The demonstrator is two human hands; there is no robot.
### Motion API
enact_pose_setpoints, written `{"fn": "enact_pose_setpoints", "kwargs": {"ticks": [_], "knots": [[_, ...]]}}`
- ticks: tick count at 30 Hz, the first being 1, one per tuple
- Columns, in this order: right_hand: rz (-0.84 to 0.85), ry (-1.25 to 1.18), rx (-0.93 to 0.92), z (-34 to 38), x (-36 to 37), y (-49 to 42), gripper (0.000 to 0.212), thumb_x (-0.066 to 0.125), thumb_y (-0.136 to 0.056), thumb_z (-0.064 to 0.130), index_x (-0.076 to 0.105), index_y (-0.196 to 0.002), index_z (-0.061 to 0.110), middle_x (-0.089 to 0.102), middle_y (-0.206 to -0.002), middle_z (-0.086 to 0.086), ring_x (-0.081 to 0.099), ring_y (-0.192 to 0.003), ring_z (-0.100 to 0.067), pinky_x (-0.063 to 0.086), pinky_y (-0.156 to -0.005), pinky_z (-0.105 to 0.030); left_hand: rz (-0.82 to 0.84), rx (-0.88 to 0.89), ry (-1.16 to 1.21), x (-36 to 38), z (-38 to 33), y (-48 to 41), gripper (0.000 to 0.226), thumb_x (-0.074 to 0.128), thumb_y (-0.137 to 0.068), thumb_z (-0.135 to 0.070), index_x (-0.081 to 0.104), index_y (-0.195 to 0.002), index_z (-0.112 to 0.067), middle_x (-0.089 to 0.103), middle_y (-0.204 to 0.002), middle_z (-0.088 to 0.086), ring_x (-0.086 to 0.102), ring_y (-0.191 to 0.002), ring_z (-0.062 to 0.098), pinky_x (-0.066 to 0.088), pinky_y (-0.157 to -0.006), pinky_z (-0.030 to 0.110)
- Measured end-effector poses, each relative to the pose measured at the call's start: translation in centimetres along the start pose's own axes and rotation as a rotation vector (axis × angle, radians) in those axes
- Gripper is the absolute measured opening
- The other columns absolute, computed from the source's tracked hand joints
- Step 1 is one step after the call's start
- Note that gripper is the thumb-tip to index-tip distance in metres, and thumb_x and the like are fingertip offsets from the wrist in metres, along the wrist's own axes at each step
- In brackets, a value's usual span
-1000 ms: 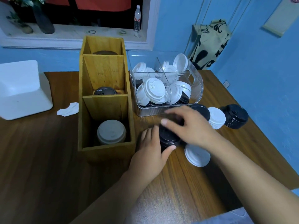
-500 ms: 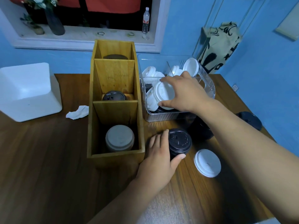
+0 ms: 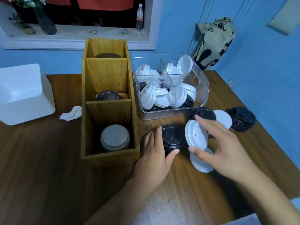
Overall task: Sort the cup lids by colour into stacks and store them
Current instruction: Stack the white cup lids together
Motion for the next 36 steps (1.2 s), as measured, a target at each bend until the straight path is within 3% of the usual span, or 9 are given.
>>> {"fn": "enact_pose_setpoints", "kwargs": {"ticks": [3, 6, 10, 13, 16, 21, 27, 31, 36], "knots": [[0.006, 0.053, 0.078, -2.6, 0.2, 3.0, 0.083, 0.072, -0.071, 0.064, 0.045, -0.146, 0.042, 0.048, -0.137, 0.032, 0.042, -0.128, 0.013, 0.029, -0.104, -0.006, 0.013, -0.036, 0.035, -0.1, 0.0, 0.0, 0.090, 0.052, -0.094, -0.061, 0.009, -0.162, -0.021, 0.018, -0.164, 0.000, 0.011, -0.154, 0.011, 0.033, -0.116, 0.032], [0.016, 0.101, 0.108, -4.6, 0.4, 4.8, 0.079, 0.075, -0.075, 0.059, 0.050, -0.145, 0.034, 0.054, -0.137, 0.021, 0.047, -0.124, 0.003, 0.024, -0.103, -0.001, 0.047, -0.072, 0.088, -0.2, 0.0, 0.1, 0.098, 0.061, -0.093, -0.056, -0.001, -0.162, -0.024, 0.007, -0.168, -0.003, 0.004, -0.154, 0.009, 0.029, -0.117, 0.032], [0.036, 0.087, 0.133, -6.4, 0.9, 6.4, 0.080, 0.073, -0.075, 0.063, 0.051, -0.145, 0.030, 0.053, -0.137, 0.019, 0.047, -0.125, -0.002, 0.027, -0.108, -0.009, 0.036, -0.031, 0.102, -0.4, -0.8, 0.5, 0.109, 0.072, -0.088, -0.049, -0.006, -0.161, -0.027, -0.003, -0.167, -0.016, 0.002, -0.155, 0.008, 0.018, -0.112, 0.026], [0.045, 0.069, 0.144, -7.4, 1.3, 7.2, 0.079, 0.080, -0.075, 0.054, 0.051, -0.145, 0.030, 0.053, -0.138, 0.018, 0.047, -0.128, -0.002, 0.035, -0.112, -0.025, -0.093, 0.090, 0.021, -1.7, -2.3, 1.0, 0.103, 0.081, -0.081, -0.038, 0.018, -0.158, -0.015, 0.013, -0.163, -0.001, 0.022, -0.152, 0.015, 0.030, -0.111, 0.028], [0.075, 0.056, 0.139, -7.8, 1.9, 7.1, 0.079, 0.081, -0.077, 0.054, 0.050, -0.146, 0.031, 0.051, -0.142, 0.017, 0.046, -0.133, -0.004, 0.037, -0.113, -0.030, -0.255, 0.344, -0.115, -2.5, -5.0, 2.4, 0.069, 0.080, -0.079, -0.031, 0.052, -0.136, -0.004, 0.044, -0.141, 0.012, 0.042, -0.133, 0.027, 0.041, -0.108, 0.030], [0.102, 0.064, 0.087, -7.5, 2.5, 5.6, 0.081, 0.080, -0.077, 0.054, 0.049, -0.148, 0.029, 0.049, -0.143, 0.013, 0.045, -0.134, -0.007, 0.035, -0.115, -0.030, -0.023, 0.477, -0.181, 1.0, -6.5, 3.5, 0.037, 0.078, -0.084, -0.027, 0.064, -0.117, -0.015, 0.057, -0.115, -0.002, 0.052, -0.109, 0.014, 0.042, -0.096, 0.021], [0.158, 0.101, 0.074, -7.6, 3.4, 5.2, 0.080, 0.083, -0.076, 0.050, 0.051, -0.147, 0.032, 0.048, -0.145, 0.014, 0.037, -0.129, -0.010, 0.031, -0.114, -0.030, 0.133, 0.322, -0.141, 2.9, -5.5, 3.4, 0.066, 0.070, -0.092, -0.040, 0.044, -0.149, -0.018, 0.054, -0.140, -0.006, 0.043, -0.129, 0.009, 0.031, -0.105, 0.017], [0.224, 0.083, 0.021, -6.7, 4.2, 5.6, 0.080, 0.081, -0.075, 0.056, 0.050, -0.147, 0.036, 0.048, -0.146, 0.016, 0.037, -0.130, -0.011, 0.030, -0.114, -0.029, 0.167, 0.322, -0.123, 3.2, -5.5, 3.4, 0.086, 0.075, -0.083, -0.051, 0.038, -0.152, -0.017, 0.050, -0.144, -0.007, 0.037, -0.131, 0.009, 0.022, -0.106, 0.016], [0.288, 0.183, -0.062, -5.2, 6.6, 7.5, 0.068, 0.039, -0.097, 0.068, 0.028, -0.157, 0.040, 0.017, -0.166, 0.018, 0.025, -0.140, -0.010, 0.028, -0.112, -0.035, 0.223, 0.321, -0.047, 3.7, -4.8, 3.2, 0.095, 0.080, -0.071, -0.060, 0.041, -0.149, -0.023, 0.049, -0.140, -0.015, 0.037, -0.125, 0.004, 0.031, -0.101, 0.020]]}}
Point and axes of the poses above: each hand's wrist, its own y-axis away from the middle knuckle, its own x-axis out of the palm, z = x × y, the point moved 9 cm from there along -y, towards the middle knuckle
